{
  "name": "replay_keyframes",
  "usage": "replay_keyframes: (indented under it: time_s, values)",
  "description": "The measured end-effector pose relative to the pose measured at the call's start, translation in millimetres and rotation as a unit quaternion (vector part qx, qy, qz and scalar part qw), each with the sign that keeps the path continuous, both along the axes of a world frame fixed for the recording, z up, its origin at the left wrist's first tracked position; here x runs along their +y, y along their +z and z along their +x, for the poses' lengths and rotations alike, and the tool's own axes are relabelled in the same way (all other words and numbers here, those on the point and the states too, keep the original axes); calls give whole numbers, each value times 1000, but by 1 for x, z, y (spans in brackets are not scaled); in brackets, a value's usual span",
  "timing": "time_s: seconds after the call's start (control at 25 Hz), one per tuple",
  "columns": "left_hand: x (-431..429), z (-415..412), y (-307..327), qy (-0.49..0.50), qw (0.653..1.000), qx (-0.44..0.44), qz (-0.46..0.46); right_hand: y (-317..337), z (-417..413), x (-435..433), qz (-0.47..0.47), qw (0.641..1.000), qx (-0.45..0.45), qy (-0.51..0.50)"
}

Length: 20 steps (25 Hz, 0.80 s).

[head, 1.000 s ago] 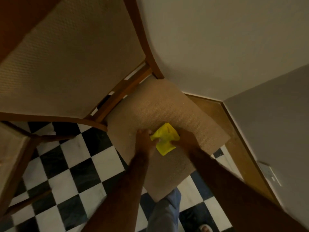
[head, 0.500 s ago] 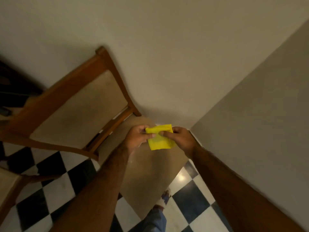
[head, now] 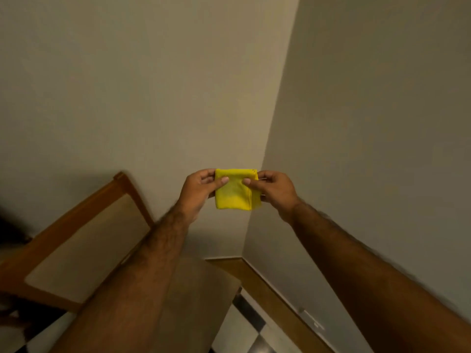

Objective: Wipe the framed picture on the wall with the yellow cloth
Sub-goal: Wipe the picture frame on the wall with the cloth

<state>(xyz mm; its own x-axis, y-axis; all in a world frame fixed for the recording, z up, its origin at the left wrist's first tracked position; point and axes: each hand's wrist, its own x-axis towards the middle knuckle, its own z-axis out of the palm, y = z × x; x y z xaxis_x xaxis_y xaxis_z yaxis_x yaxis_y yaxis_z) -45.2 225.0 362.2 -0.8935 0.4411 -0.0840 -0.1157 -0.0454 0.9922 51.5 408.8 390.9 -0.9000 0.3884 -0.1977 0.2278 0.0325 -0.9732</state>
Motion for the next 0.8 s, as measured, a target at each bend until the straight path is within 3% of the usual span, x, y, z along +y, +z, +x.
replay_keyframes:
  time_s: [0.4,0.6,0.68,0.8]
  values:
    - [128,69,198,46,972,203,105,217,99,82,123,980,136,-74]
    - [199,104,334,39,929,328,167,351,170,122,256,932,214,-144]
    - [218,116,393,53,907,364,205,407,209,135,410,858,236,-199]
    - [244,135,498,61,868,398,290,497,290,160,629,653,295,-301]
